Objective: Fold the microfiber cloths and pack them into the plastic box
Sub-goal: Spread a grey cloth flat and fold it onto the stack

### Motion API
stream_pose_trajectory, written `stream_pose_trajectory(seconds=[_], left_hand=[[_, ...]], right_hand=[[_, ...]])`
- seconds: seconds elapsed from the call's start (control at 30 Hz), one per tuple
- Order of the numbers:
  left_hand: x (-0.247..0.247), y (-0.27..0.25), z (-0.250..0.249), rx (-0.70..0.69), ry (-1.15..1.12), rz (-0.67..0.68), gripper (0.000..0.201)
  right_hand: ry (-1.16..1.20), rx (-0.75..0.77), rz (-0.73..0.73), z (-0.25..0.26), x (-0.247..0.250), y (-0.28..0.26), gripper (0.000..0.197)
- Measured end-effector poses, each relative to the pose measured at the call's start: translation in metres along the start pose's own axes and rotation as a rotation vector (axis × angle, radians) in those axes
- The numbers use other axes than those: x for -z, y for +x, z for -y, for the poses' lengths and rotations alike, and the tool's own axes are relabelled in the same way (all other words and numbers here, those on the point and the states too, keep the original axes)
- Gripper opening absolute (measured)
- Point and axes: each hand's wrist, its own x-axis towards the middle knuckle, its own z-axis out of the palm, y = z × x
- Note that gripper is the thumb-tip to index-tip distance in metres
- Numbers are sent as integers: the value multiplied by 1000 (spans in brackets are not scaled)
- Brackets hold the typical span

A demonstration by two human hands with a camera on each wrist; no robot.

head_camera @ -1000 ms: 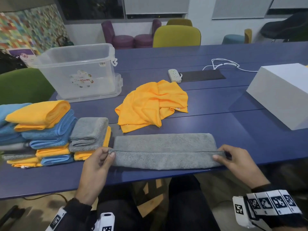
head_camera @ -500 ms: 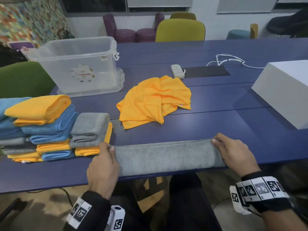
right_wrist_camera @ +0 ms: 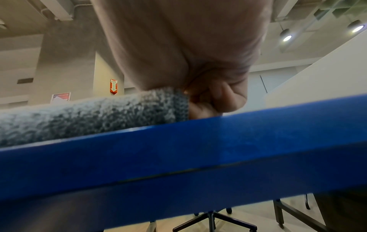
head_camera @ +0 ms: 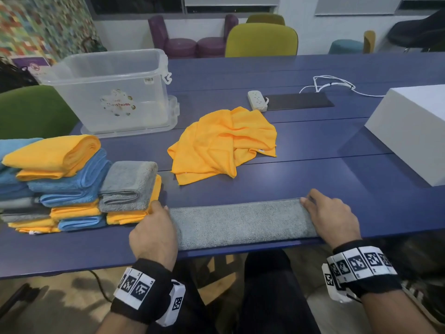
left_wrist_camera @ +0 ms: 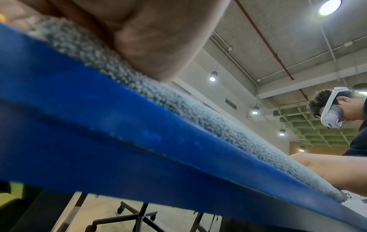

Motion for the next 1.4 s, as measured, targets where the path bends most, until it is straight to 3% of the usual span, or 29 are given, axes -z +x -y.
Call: stream_pose_trajectory(seconds=[0.2,0.27,0.33,0.4,0.43,0.5,0.6,0.77,0.9,1.0,1.07,1.17,1.3,1.4], left_hand=[[6,-3,0,45,-20,35,39],[15,-13,2,46,-50,15,48],[23,-26,5,-2,-91,-106,49],[21,-37,1,-154,-114,-265,38],[14,-42,-6,-272,-134,-294,35],[-6,-46,-25,-518,-154,-219,44],[-37,-43,-39,-677,-66,-16,57],[-45,-31,-10,-610,-48,35,63],[-39,-22,25,-515,-70,-30,65],[-33,-27,35,-440,-193,-29,59],[-18,-36,32,-359,-267,-131,47],[3,-51,28,-123,-298,-219,43],[14,-49,28,95,-191,22,60],[16,-40,28,145,-206,92,71]], right_hand=[[14,-60,-67,5,0,-5,36],[69,-40,-169,7,-2,-9,33],[80,43,-309,14,-7,-15,32],[98,205,-371,33,-20,-29,35],[121,322,-353,48,-28,-37,40],[160,540,-202,83,-47,-55,51],[123,626,44,112,-73,-66,62],[-43,487,-15,70,-78,-53,59],[-48,299,-86,14,-67,-40,62],[-45,262,-32,9,-65,-38,65],[-23,247,-35,22,-60,-42,67],[2,355,-53,60,-54,-59,62],[59,611,19,120,-68,-81,61],[53,623,42,142,-87,-82,62]])
